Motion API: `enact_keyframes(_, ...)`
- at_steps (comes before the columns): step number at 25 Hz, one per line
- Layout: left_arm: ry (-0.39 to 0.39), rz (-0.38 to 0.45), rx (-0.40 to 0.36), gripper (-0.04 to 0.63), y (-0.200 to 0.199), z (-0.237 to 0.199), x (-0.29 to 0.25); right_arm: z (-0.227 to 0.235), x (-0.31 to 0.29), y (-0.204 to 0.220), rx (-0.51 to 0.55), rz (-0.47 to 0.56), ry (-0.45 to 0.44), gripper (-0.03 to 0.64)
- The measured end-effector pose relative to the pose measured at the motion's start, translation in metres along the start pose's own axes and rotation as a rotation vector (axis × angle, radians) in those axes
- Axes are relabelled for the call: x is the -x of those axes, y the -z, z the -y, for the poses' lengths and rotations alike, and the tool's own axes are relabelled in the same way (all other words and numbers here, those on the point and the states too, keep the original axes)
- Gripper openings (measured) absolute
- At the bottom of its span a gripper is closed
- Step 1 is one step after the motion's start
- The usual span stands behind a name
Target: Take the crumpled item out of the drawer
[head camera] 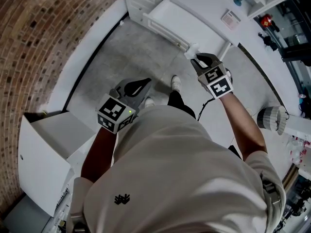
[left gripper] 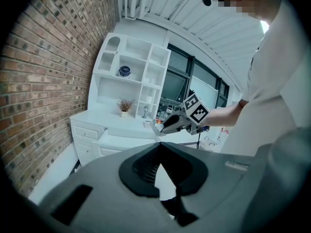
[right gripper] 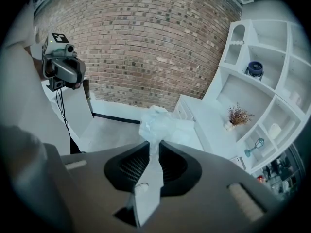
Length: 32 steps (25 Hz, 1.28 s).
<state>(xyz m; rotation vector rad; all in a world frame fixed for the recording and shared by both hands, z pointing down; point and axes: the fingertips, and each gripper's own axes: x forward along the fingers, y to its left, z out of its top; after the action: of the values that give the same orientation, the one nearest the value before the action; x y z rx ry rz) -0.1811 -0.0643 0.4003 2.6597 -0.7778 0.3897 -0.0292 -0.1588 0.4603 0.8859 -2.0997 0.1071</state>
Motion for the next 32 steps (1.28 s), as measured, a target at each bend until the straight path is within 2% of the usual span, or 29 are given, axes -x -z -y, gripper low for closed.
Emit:
enact_keyframes(13, 0.016, -0.007, -0.008, 0.006, 0.004, 0.009, 0.004, -0.017, 0.02, -0.013, 0.007, 0.03, -0.022, 0.069)
enact_keyframes(32, -0.005, -0.004, 0.007, 0.006, 0.008, 0.007, 0.013, -0.026, 0.031, -0.028, 0.024, 0.053, -0.05, 0.064)
